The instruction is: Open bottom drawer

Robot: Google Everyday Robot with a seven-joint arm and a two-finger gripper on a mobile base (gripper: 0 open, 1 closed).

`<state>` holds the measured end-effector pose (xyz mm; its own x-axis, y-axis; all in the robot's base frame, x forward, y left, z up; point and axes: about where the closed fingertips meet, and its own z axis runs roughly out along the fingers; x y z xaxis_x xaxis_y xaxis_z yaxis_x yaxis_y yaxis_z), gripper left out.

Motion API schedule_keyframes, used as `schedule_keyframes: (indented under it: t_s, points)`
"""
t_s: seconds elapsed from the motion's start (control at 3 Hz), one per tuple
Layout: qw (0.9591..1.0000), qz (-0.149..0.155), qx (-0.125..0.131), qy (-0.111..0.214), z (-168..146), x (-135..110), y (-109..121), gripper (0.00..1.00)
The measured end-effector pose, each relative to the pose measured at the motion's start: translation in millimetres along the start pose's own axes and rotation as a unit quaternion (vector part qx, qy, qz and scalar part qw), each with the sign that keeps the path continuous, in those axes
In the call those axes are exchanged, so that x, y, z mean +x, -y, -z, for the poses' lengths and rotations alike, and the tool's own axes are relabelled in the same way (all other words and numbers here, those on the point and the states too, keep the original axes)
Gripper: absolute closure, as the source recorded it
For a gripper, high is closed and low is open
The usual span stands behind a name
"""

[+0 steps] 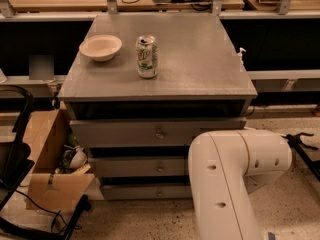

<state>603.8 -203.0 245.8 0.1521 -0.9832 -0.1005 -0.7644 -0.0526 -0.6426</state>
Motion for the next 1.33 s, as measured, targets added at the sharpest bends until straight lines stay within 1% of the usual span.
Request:
schedule_keyframes:
  t_s: [0.33,0.67,1.0,1.33]
  points:
    - [1.0000,0.000,0.000,0.001,-0.7,-1.0,0.0,0.11]
    - [1.0000,0.001,-0.001,0.001,-2.2,-2.1,-0.1,0.00]
    - [1.0000,0.003,-0.006,0.000,-6.8,-4.2,-0.6,0.00]
    - [0.9983,0.026,-0.053,-0.002,-36.4,-12.6,-10.7,0.24]
